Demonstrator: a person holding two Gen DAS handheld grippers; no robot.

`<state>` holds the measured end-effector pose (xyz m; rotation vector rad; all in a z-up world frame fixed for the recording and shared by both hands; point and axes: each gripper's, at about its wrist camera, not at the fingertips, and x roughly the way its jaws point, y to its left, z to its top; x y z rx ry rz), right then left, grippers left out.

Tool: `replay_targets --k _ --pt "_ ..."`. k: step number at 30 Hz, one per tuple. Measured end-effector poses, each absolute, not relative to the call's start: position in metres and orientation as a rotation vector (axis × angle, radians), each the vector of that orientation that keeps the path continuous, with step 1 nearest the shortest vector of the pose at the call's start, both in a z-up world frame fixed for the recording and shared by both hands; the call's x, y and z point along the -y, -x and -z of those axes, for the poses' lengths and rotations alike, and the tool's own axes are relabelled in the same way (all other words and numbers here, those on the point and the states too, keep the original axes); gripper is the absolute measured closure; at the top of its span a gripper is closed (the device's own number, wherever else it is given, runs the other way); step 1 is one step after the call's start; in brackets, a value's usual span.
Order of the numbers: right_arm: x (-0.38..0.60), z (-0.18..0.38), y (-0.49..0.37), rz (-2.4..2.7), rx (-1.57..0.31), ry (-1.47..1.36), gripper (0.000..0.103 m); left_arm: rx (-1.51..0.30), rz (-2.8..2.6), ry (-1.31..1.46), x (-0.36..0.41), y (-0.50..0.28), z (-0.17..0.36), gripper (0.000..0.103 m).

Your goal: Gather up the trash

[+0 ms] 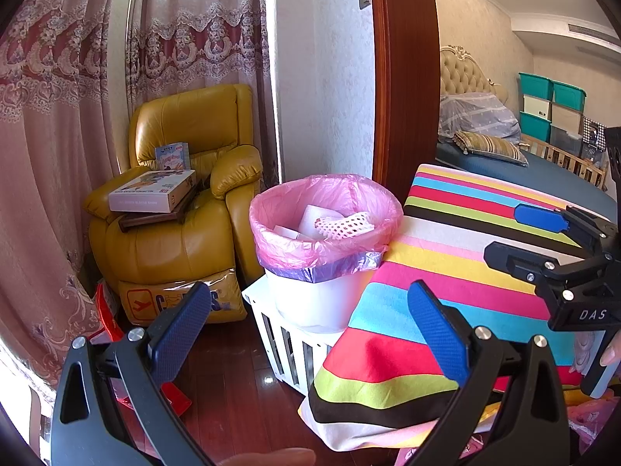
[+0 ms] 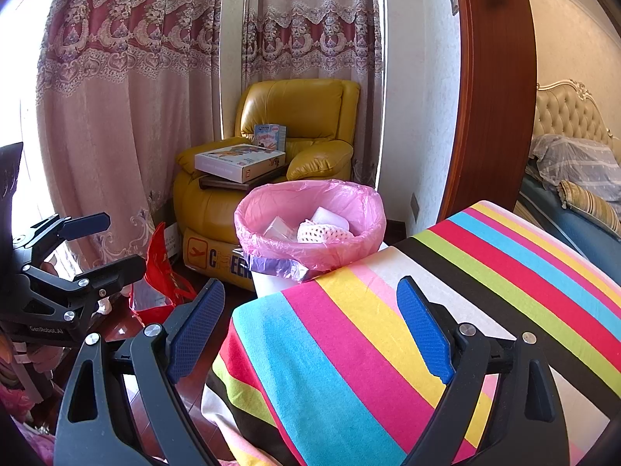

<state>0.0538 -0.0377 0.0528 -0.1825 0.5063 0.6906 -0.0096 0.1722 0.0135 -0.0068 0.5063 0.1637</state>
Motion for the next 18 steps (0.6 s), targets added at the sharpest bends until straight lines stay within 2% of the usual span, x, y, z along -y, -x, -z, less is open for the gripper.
replay_targets --k 18 --pt "0.0383 -0.0523 -0.0516 -0.684 -0.509 0.181 0.019 -0.526 -0.165 0.042 -0.1778 0.0057 -0.0106 0.005"
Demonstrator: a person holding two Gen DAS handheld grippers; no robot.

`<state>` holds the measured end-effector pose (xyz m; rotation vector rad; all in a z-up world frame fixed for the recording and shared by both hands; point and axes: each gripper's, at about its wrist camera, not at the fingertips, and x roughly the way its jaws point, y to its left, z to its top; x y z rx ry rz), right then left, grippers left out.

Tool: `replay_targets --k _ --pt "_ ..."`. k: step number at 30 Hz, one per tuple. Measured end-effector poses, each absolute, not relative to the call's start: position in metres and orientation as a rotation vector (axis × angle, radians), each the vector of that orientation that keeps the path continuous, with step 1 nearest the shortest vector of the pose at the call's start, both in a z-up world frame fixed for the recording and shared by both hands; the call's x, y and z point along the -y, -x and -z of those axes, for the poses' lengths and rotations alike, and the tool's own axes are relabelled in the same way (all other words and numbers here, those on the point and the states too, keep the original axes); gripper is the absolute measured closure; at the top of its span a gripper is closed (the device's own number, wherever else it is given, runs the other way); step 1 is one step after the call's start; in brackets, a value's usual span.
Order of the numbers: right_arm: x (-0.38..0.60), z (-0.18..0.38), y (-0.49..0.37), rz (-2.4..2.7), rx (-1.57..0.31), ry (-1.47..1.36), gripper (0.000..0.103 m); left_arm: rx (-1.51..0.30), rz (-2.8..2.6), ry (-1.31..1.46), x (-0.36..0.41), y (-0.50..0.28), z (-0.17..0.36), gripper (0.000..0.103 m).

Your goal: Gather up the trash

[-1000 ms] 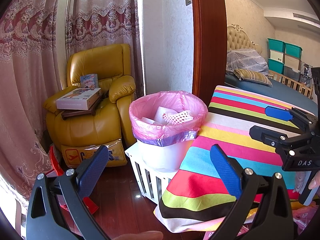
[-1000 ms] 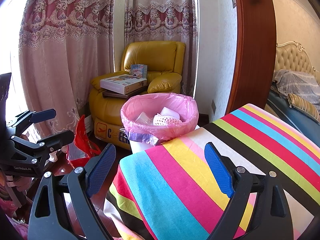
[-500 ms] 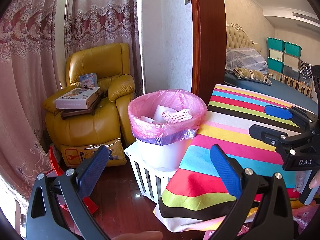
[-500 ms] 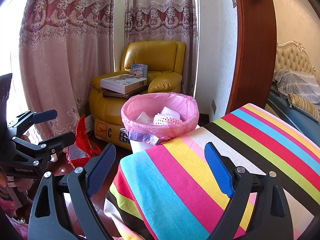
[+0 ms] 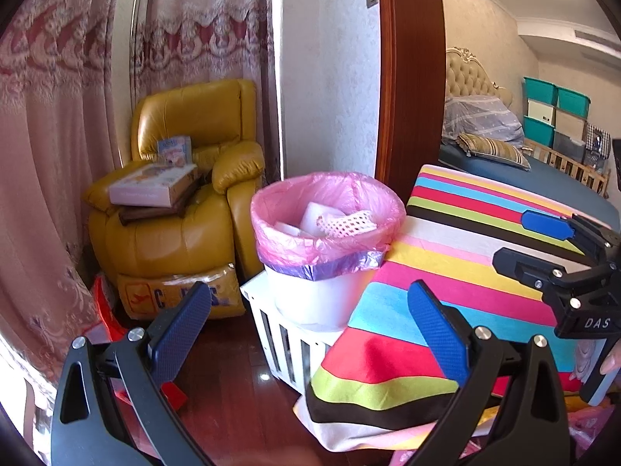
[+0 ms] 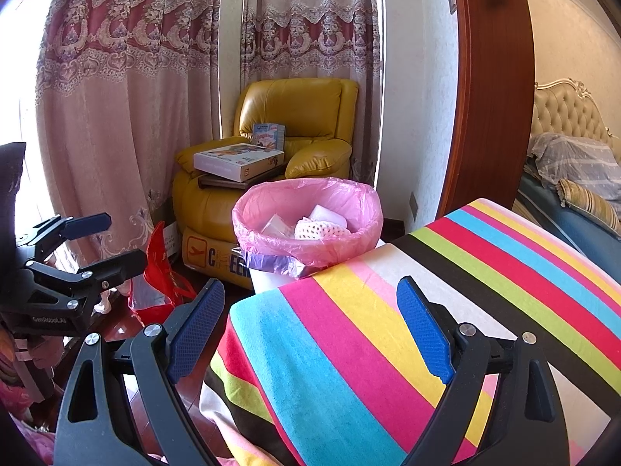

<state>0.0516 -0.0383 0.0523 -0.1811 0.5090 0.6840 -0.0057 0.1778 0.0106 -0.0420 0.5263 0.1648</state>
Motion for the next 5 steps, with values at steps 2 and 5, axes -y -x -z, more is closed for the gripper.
replay_targets --k 2,5 --pt "0.043 -0.054 -0.052 -0.676 -0.504 0.181 0.019 -0.536 -0.161 0.039 -0.176 0.004 -0.011 0.005" --pt "0.056 -0.056 -0.053 -0.648 -0.501 0.166 0.019 -0.567 -0.138 0.021 -0.167 -0.005 -0.012 0.005"
